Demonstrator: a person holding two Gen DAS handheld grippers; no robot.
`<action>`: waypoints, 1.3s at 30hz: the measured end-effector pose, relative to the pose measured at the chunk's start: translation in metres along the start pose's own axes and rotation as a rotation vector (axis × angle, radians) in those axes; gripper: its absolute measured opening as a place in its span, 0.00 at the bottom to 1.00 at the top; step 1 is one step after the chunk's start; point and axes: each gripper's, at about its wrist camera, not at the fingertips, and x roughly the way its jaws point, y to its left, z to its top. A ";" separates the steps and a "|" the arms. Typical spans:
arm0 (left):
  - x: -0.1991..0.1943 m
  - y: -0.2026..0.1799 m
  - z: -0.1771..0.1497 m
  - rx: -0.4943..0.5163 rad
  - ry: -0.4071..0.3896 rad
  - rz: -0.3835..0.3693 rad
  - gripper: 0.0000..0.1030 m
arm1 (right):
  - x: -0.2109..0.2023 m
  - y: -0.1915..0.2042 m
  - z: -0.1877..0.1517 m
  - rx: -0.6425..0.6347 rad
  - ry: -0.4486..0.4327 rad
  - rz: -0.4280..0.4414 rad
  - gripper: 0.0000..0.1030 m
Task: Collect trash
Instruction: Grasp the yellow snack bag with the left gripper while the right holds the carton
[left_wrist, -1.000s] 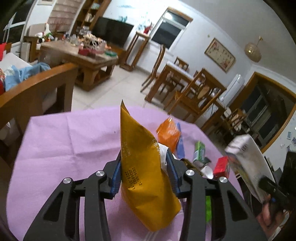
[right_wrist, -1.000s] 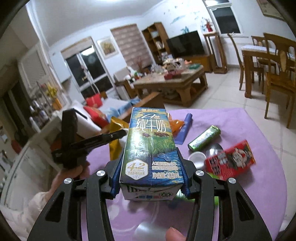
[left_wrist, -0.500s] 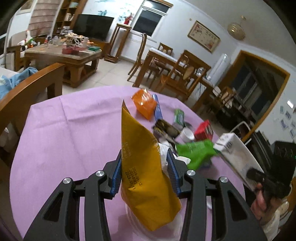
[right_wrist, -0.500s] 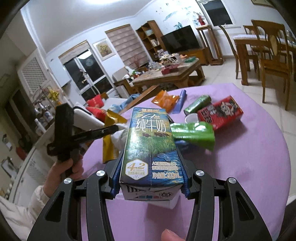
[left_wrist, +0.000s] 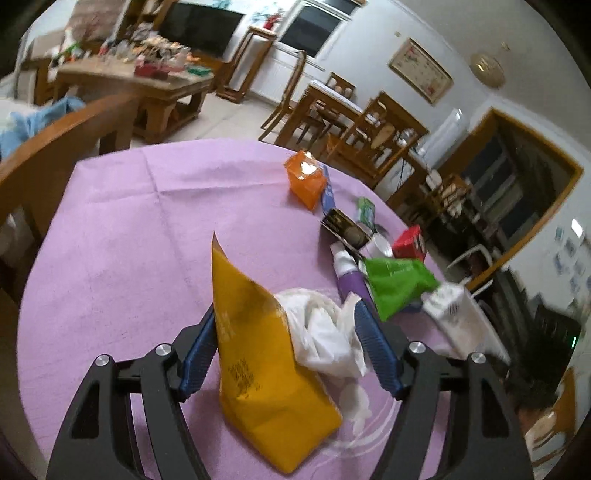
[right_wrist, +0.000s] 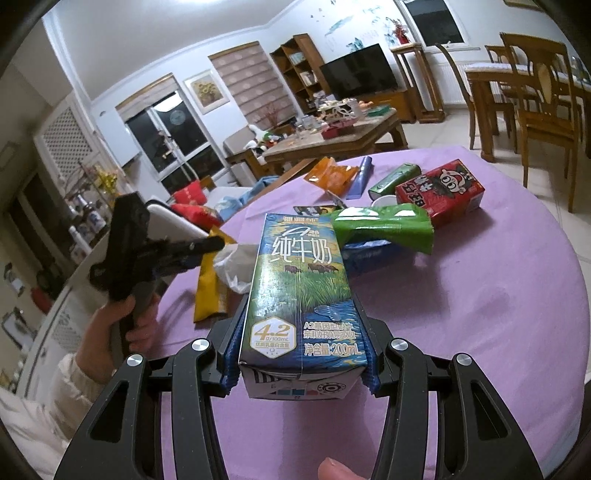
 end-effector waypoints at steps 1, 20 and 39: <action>0.002 0.003 0.001 -0.014 -0.002 0.001 0.68 | -0.001 0.002 0.001 -0.002 0.000 0.003 0.48; -0.047 0.008 0.008 -0.029 -0.128 0.058 0.33 | -0.023 0.007 0.000 0.008 -0.040 -0.004 0.48; -0.058 0.039 -0.001 -0.065 -0.142 0.107 0.27 | -0.009 0.011 -0.007 -0.021 0.008 -0.018 0.48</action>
